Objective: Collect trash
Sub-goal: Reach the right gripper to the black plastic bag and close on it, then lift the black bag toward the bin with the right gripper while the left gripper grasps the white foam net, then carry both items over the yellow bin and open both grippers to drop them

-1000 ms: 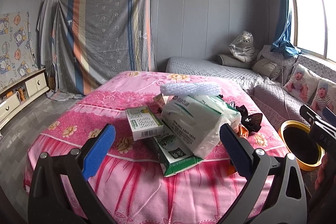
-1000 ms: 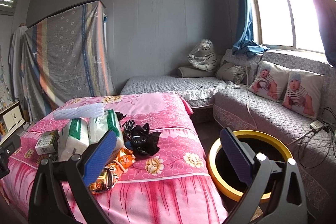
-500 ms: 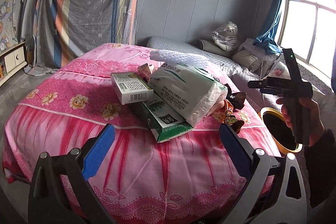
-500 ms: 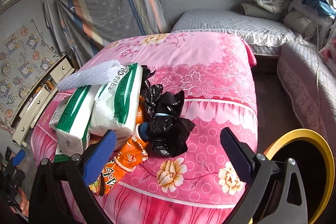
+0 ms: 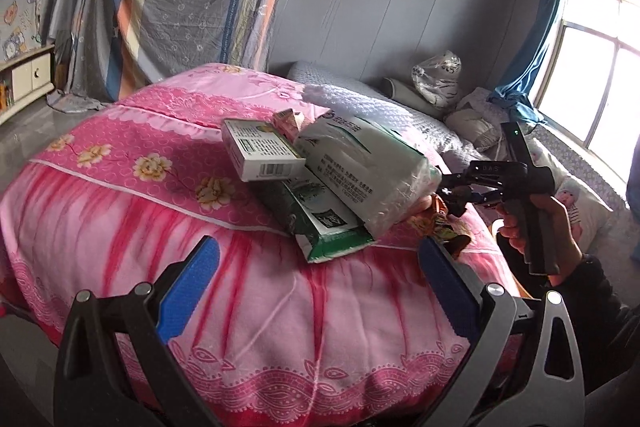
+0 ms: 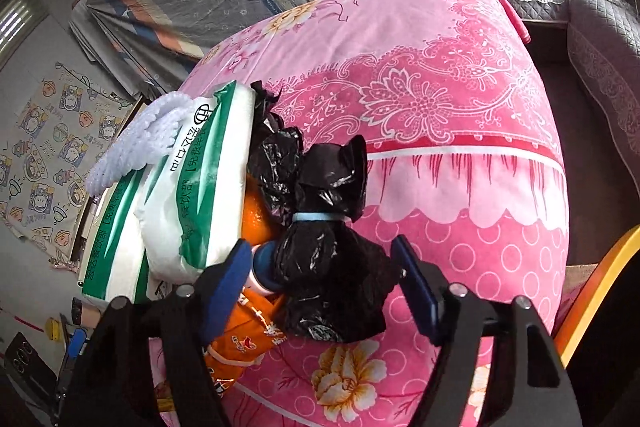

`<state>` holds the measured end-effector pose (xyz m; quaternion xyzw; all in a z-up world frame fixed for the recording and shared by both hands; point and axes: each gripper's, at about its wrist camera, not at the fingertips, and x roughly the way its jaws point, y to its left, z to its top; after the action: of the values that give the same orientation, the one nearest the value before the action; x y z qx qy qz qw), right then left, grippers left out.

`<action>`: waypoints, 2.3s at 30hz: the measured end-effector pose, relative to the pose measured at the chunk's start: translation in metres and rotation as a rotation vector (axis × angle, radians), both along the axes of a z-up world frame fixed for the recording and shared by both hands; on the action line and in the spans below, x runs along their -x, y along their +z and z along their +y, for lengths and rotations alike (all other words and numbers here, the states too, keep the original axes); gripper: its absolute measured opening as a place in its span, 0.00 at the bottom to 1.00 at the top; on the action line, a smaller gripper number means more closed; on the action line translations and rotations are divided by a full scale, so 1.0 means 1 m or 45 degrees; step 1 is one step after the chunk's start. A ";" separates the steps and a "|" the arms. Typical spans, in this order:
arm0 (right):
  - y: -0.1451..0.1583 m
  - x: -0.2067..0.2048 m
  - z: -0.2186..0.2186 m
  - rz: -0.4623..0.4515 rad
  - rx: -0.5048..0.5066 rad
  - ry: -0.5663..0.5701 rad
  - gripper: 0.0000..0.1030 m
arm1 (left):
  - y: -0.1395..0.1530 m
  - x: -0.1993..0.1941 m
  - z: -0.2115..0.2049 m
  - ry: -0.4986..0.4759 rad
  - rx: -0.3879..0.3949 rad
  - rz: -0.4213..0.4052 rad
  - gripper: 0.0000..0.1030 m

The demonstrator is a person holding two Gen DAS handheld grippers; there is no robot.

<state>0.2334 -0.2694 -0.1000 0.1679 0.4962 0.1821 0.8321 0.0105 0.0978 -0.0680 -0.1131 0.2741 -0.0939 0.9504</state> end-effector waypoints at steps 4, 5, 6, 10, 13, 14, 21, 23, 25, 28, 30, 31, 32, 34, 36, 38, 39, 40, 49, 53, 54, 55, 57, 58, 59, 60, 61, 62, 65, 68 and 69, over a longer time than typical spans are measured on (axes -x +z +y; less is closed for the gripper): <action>-0.002 -0.002 -0.004 0.025 -0.042 0.009 0.21 | 0.013 -0.011 -0.002 -0.004 -0.184 -0.029 0.93; -0.002 -0.002 -0.005 0.028 -0.050 0.017 0.18 | 0.018 -0.013 -0.002 0.003 -0.220 -0.051 0.93; -0.001 -0.002 -0.006 0.027 -0.054 0.020 0.17 | 0.023 -0.017 -0.002 0.001 -0.264 -0.070 0.93; 0.005 0.005 -0.009 0.026 -0.107 0.054 0.15 | 0.041 -0.037 -0.002 -0.147 -0.337 -0.117 0.93; 0.019 0.015 -0.018 -0.003 -0.201 0.065 0.15 | 0.052 -0.062 -0.006 -0.323 -0.369 -0.108 0.93; 0.025 0.020 -0.021 -0.022 -0.241 0.072 0.15 | 0.055 -0.071 -0.008 -0.343 -0.389 -0.094 0.93; 0.056 0.061 -0.032 -0.123 -0.326 0.088 0.15 | 0.078 -0.126 -0.036 -0.638 -0.523 -0.139 0.93; 0.057 0.072 -0.032 -0.131 -0.339 0.099 0.15 | 0.082 -0.144 -0.054 -0.766 -0.612 -0.140 0.93; 0.058 0.080 -0.030 -0.136 -0.357 0.112 0.15 | 0.084 -0.164 -0.069 -0.868 -0.670 -0.132 0.93; 0.058 0.090 -0.027 -0.150 -0.371 0.122 0.15 | 0.087 -0.199 -0.085 -0.979 -0.676 -0.078 0.93; 0.056 0.094 -0.026 -0.152 -0.384 0.132 0.15 | 0.083 -0.227 -0.091 -1.028 -0.661 0.001 0.93; 0.056 0.096 -0.026 -0.154 -0.380 0.132 0.15 | 0.079 -0.237 -0.095 -1.049 -0.661 0.040 0.93; 0.055 0.097 -0.027 -0.156 -0.378 0.128 0.15 | 0.073 -0.247 -0.099 -1.063 -0.671 0.075 0.93; 0.052 0.098 -0.030 -0.150 -0.396 0.126 0.15 | 0.060 -0.264 -0.104 -1.055 -0.721 0.133 0.93; 0.050 0.099 -0.033 -0.147 -0.408 0.116 0.15 | 0.049 -0.277 -0.107 -1.050 -0.719 0.192 0.92; 0.048 0.100 -0.037 -0.145 -0.423 0.108 0.15 | 0.043 -0.287 -0.105 -1.055 -0.685 0.230 0.92; 0.046 0.100 -0.039 -0.141 -0.431 0.103 0.15 | 0.040 -0.291 -0.105 -1.048 -0.686 0.244 0.92; 0.044 0.100 -0.041 -0.136 -0.437 0.097 0.15 | 0.036 -0.294 -0.105 -1.043 -0.693 0.256 0.92; 0.039 0.103 -0.046 -0.109 -0.476 0.066 0.15 | 0.024 -0.311 -0.101 -1.038 -0.643 0.349 0.28; 0.042 0.106 -0.044 -0.111 -0.476 0.062 0.15 | 0.039 -0.309 -0.087 -0.998 -0.551 0.299 0.23; 0.044 0.107 -0.043 -0.118 -0.472 0.062 0.15 | 0.046 -0.307 -0.081 -0.984 -0.523 0.268 0.23; 0.047 0.108 -0.043 -0.127 -0.465 0.062 0.15 | 0.055 -0.302 -0.075 -0.950 -0.509 0.228 0.23; 0.051 0.110 -0.041 -0.145 -0.458 0.068 0.15 | 0.073 -0.290 -0.064 -0.891 -0.473 0.147 0.23; 0.053 0.112 -0.040 -0.152 -0.458 0.067 0.15 | 0.081 -0.283 -0.059 -0.846 -0.455 0.113 0.23; 0.054 0.112 -0.040 -0.157 -0.458 0.066 0.15 | 0.087 -0.273 -0.056 -0.796 -0.437 0.086 0.23; 0.055 0.113 -0.039 -0.160 -0.459 0.068 0.15 | 0.092 -0.264 -0.054 -0.772 -0.414 0.062 0.23; 0.055 0.112 -0.038 -0.162 -0.462 0.066 0.15 | 0.096 -0.252 -0.054 -0.737 -0.414 0.032 0.23; 0.055 0.112 -0.038 -0.162 -0.466 0.061 0.15 | 0.099 -0.239 -0.056 -0.682 -0.441 -0.003 0.23; 0.056 0.111 -0.038 -0.164 -0.490 0.042 0.15 | 0.103 -0.210 -0.066 -0.585 -0.441 -0.044 0.23; 0.059 0.114 -0.043 -0.182 -0.490 -0.002 0.15 | 0.102 -0.195 -0.076 -0.553 -0.340 -0.020 0.23; 0.062 0.115 -0.047 -0.197 -0.477 -0.024 0.15 | 0.102 -0.190 -0.080 -0.549 -0.308 -0.019 0.23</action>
<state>0.1181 -0.3165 -0.0384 0.3100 0.3867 0.2759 0.8236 0.2005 0.0175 0.0337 0.0631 0.2941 -0.2620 0.9170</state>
